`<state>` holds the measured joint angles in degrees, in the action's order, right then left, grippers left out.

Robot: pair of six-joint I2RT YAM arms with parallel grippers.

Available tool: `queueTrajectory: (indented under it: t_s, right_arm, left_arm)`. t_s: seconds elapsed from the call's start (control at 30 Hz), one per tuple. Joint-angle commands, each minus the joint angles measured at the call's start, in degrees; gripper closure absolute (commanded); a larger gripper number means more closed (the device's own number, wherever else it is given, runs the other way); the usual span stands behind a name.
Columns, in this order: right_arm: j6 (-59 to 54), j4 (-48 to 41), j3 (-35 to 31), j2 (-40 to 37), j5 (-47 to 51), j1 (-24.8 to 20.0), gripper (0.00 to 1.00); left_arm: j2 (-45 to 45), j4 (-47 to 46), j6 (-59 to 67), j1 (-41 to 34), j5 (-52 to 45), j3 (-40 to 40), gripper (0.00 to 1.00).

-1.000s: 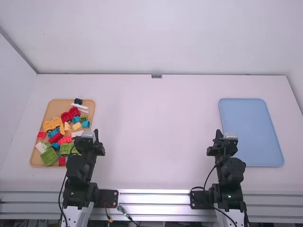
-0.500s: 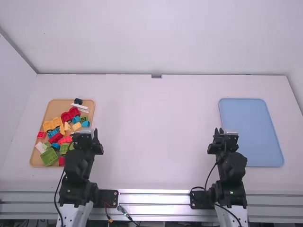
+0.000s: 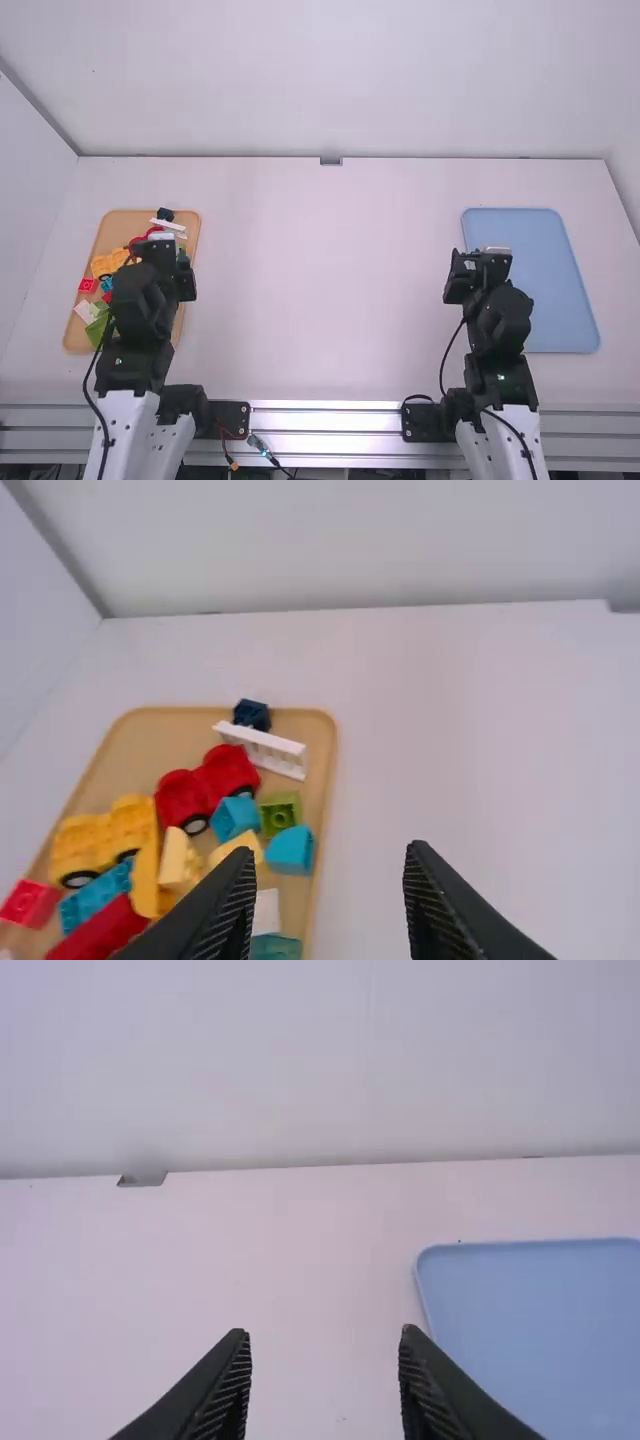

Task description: Assemble lego blocks to make yellow taxi

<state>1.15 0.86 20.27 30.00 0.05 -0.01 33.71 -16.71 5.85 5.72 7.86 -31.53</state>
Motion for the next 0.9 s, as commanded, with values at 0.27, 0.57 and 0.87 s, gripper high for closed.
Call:
queueTrajectory:
  t_s: [0.27,0.57,0.87]
  right_arm:
    - [2.5,0.6,12.9,15.3,-0.1,0.0,0.4]
    - [3.6,1.3,21.6,27.4,-0.2,0.1,0.24]
    - [4.5,1.5,29.1,37.6,-0.2,0.1,0.1]
  left_arm:
    - [20.9,-1.8,14.9,5.9,4.4,-17.3,0.4]
    - [36.1,-7.2,26.3,15.5,-3.6,-34.3,0.24]
    - [60.0,-29.7,43.4,25.2,-9.6,-67.0,0.1]
